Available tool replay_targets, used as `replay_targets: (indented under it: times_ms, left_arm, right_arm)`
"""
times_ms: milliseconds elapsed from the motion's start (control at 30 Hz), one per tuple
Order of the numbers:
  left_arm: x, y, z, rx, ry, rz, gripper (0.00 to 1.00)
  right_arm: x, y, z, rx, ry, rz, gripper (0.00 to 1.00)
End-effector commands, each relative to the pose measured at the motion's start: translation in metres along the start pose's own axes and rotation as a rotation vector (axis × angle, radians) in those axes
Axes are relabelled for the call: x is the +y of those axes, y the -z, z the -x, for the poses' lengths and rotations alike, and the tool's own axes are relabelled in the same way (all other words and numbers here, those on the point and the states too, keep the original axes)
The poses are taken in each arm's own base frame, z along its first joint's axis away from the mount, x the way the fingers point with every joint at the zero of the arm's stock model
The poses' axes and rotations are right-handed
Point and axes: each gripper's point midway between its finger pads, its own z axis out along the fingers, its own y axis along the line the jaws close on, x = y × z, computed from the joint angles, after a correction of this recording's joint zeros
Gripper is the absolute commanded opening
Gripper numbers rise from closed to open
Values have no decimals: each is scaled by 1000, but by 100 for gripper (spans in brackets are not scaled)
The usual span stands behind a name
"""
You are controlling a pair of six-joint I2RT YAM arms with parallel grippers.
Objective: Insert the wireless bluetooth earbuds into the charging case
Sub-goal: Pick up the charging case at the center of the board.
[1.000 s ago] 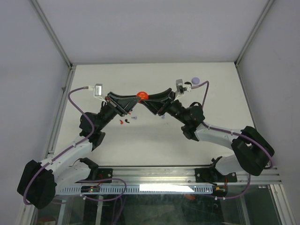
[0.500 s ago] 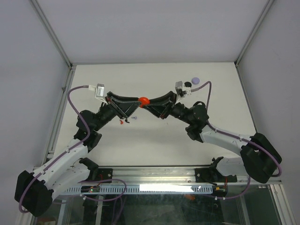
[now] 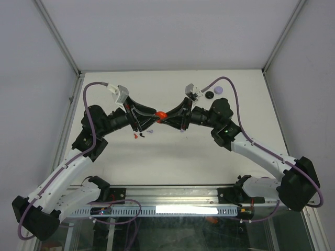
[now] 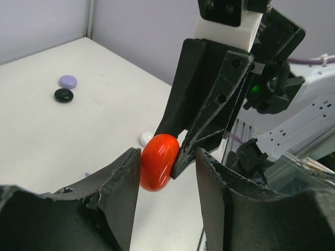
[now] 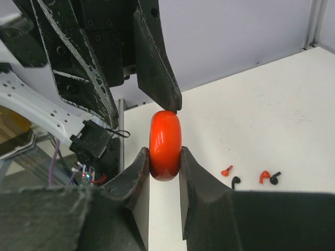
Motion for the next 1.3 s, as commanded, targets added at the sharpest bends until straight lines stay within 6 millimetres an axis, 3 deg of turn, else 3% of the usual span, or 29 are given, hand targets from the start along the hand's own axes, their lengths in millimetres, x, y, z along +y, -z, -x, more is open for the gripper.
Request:
replay_targets:
  times_ms: [0,33,333,533,633,700,933,1267]
  left_arm:
    - [-10,1,-13,125,-47,-73,45]
    - [-11,1,-14,136,-53,-82,44]
    - [-13,-4,-30,258,-34,-146,40]
    - [-19,-3,-30,268,-37,-183,23]
    - [-19,-3,-31,275,-31,-192,8]
    - [-17,-3,-32,273,-32,-181,0]
    - [-16,0,-18,151,-46,-125,0]
    - [-28,3,-5,-7,-24,-180,0]
  right_arm:
    - [20,5,8,82,86,100,0]
    - [21,6,6,94,157,126,0]
    - [30,7,4,156,178,194,0]
    - [30,6,1,181,188,207,1]
    - [31,6,1,178,201,222,8]
    - [30,6,0,166,203,221,23]
    - [26,8,-2,89,181,166,49]
    - [32,13,5,-68,119,160,51]
